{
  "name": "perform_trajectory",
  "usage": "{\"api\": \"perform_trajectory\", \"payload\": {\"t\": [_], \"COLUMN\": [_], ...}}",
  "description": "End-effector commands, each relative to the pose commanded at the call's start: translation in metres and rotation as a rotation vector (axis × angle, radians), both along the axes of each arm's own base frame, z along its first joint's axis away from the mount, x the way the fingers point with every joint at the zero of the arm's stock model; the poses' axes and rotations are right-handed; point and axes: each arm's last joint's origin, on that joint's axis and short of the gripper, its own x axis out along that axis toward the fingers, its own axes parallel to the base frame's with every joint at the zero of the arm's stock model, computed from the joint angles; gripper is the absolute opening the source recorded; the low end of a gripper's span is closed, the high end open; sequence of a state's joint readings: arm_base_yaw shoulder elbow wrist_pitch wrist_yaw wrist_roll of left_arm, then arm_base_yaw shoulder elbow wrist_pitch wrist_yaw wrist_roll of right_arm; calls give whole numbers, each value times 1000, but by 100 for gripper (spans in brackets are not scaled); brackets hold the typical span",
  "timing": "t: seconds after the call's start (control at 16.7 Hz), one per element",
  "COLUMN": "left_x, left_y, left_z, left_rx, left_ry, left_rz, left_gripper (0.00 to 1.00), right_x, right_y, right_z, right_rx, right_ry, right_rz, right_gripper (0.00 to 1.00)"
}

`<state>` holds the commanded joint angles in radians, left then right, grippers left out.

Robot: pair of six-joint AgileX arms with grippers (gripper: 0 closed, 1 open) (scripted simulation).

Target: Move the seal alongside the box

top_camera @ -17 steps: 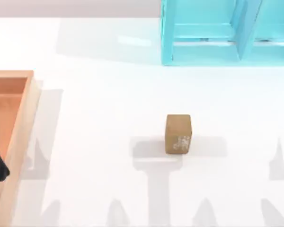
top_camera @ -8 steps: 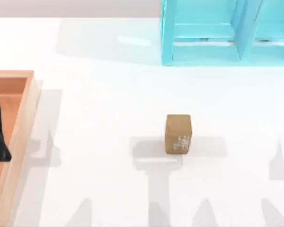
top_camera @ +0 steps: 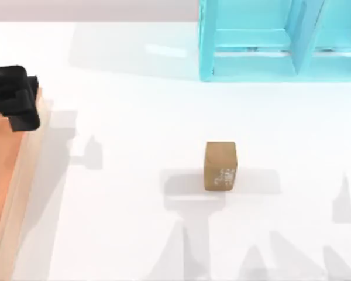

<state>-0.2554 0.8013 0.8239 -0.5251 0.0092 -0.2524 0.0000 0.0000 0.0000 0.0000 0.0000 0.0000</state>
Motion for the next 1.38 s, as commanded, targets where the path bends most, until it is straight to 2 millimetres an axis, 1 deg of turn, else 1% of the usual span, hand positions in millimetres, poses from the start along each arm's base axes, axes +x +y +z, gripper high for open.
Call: {"api": "perform_trajectory", "payload": {"t": [0.24, 0.48, 0.66, 0.78, 0.9, 1.02, 1.2, 1.38], "left_x": [36, 71, 98, 116, 133, 150, 170, 178], "left_y": [-24, -50, -72, -89, -109, -134, -182, -231], "left_z": [31, 58, 72, 74, 70, 58, 28, -8], "left_rx": [-21, -34, -38, -34, -21, 5, 70, 149], "left_ry": [145, 246, 317, 374, 447, 541, 705, 851], "left_rz": [-28, -27, -12, -3, -1, -8, -29, -44], "left_gripper": [100, 100, 100, 100, 100, 100, 100, 100], "right_x": [0, 0, 0, 0, 0, 0, 0, 0], "right_y": [0, 0, 0, 0, 0, 0, 0, 0], "right_z": [0, 0, 0, 0, 0, 0, 0, 0], "right_rx": [0, 0, 0, 0, 0, 0, 0, 0], "right_ry": [0, 0, 0, 0, 0, 0, 0, 0], "right_rz": [0, 0, 0, 0, 0, 0, 0, 0], "right_gripper": [100, 100, 100, 100, 100, 100, 100, 100]}}
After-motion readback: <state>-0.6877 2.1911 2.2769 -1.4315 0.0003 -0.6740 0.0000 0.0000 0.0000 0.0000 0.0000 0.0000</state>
